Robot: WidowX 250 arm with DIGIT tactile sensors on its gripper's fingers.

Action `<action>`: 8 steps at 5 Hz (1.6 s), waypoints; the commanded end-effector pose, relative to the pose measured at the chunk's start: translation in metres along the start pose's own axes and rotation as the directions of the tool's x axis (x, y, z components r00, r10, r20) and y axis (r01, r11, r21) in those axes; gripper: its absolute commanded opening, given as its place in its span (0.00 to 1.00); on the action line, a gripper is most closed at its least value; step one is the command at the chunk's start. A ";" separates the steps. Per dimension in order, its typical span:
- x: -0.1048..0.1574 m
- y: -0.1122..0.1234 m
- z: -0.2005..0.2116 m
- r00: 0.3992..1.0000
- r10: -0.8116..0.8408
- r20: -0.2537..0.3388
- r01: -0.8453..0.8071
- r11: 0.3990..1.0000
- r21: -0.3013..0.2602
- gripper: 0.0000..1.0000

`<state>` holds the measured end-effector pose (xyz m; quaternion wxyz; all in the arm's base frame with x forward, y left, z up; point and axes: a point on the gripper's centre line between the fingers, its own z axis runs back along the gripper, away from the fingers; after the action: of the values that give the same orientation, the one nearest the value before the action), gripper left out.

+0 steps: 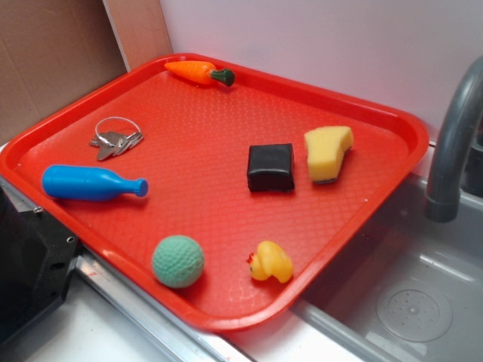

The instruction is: Grab the blue bottle.

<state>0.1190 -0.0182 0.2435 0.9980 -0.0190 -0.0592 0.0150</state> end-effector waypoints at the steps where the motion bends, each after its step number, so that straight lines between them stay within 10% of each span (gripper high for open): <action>1: 0.000 0.000 0.000 1.000 0.000 0.000 0.000 1.000 0.000 1.00; 3: 0.017 0.056 -0.097 0.916 -0.392 0.082 0.399 0.912 -0.094 1.00; 4: 0.011 0.062 -0.132 0.852 -0.518 0.077 0.521 0.853 -0.021 1.00; 8: 0.000 0.044 -0.229 0.788 -0.605 -0.116 0.606 0.795 -0.025 1.00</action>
<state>0.1428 0.0194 0.0144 0.9516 0.0081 0.0011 -0.3073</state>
